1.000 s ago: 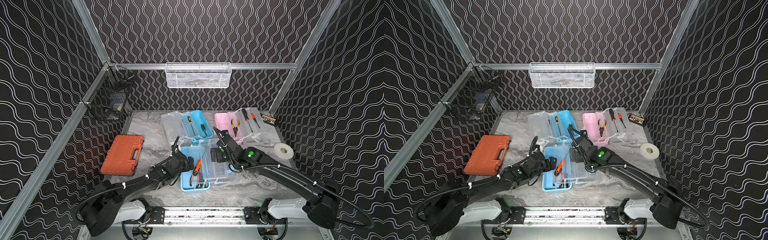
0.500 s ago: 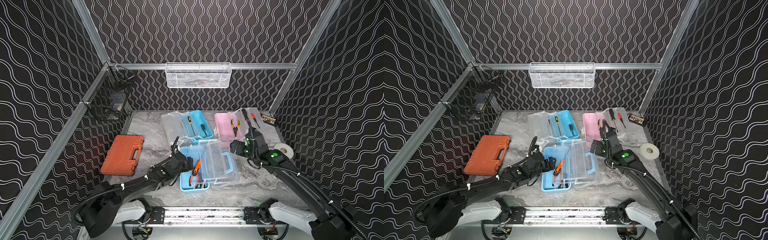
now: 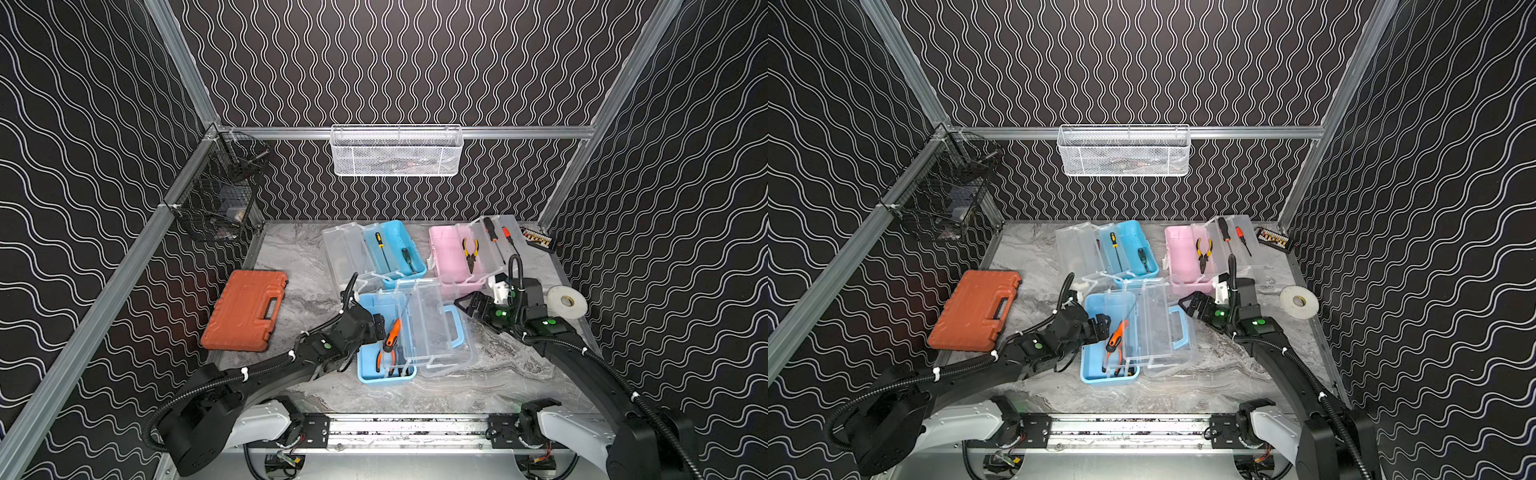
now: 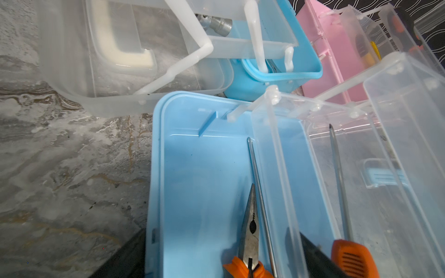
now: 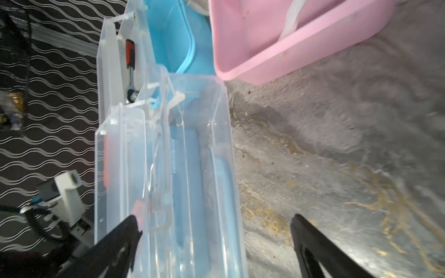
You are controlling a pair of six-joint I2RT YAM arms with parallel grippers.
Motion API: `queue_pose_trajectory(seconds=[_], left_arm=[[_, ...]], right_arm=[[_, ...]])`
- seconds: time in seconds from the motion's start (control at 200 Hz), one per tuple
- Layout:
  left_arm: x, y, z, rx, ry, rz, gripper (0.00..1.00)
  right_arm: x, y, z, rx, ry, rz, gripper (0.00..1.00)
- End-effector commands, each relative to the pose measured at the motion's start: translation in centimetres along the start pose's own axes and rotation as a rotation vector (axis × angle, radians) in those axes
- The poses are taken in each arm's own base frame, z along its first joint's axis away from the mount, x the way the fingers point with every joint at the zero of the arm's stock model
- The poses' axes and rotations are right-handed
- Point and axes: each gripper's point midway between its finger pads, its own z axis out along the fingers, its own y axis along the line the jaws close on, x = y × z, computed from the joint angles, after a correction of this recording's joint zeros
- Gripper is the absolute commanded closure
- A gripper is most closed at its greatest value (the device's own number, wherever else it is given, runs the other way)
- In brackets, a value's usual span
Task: Close toolboxes
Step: Close the toolbox lid.
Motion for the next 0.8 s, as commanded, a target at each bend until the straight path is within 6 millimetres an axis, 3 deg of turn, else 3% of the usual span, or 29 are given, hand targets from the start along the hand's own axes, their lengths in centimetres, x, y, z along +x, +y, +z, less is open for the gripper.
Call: queue_pose_trajectory(seconds=[0.0, 0.165, 0.516, 0.796], left_arm=[[0.5, 1.4, -0.1, -0.061, 0.017, 0.042, 0.10], [0.5, 1.4, -0.1, -0.062, 0.018, 0.042, 0.10], [0.3, 1.3, -0.3, -0.060, 0.014, 0.044, 0.10], [-0.4, 1.1, -1.0, -0.064, 0.003, 0.060, 0.09]], right_arm=[[0.1, 3.6, -0.2, -0.212, 0.024, -0.022, 0.01], [0.9, 4.8, -0.3, -0.295, 0.081, -0.022, 0.01], [0.5, 8.6, -2.2, -0.387, 0.103, -0.081, 0.01], [1.8, 10.6, -1.0, -0.328, 0.150, -0.166, 0.01]])
